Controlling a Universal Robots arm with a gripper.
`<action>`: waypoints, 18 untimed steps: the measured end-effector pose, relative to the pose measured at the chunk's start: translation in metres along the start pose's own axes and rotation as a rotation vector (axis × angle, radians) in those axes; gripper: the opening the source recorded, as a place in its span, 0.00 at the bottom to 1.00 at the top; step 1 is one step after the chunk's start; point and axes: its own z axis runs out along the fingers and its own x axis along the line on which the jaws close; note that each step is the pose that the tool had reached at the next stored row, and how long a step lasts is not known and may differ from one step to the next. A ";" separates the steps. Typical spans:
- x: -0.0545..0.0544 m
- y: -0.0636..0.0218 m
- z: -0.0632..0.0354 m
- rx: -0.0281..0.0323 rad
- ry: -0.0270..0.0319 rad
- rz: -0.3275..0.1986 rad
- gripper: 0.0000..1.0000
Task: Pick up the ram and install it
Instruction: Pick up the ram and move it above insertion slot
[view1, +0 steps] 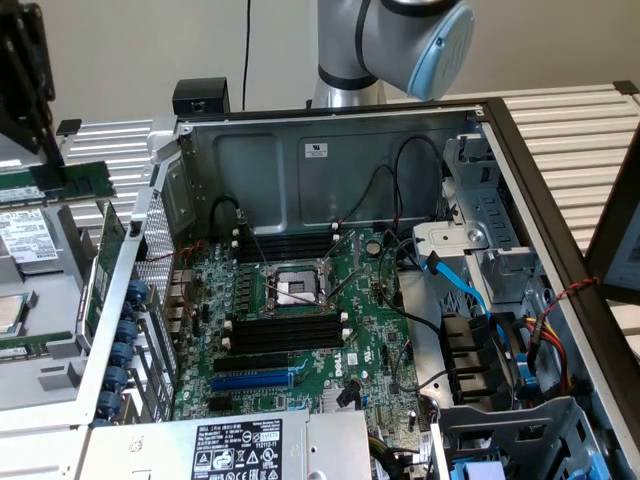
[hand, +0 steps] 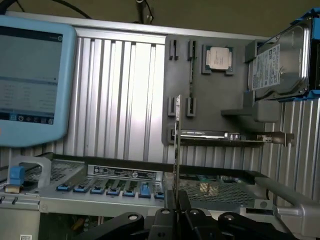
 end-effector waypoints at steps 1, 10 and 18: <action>0.000 -0.0047 0.0000 -0.0012 -0.0001 -0.001 0.14; 0.002 -0.0386 0.0004 -0.0288 -0.0018 -0.004 0.14; 0.004 -0.0733 0.0008 -0.0371 0.0107 -0.004 0.14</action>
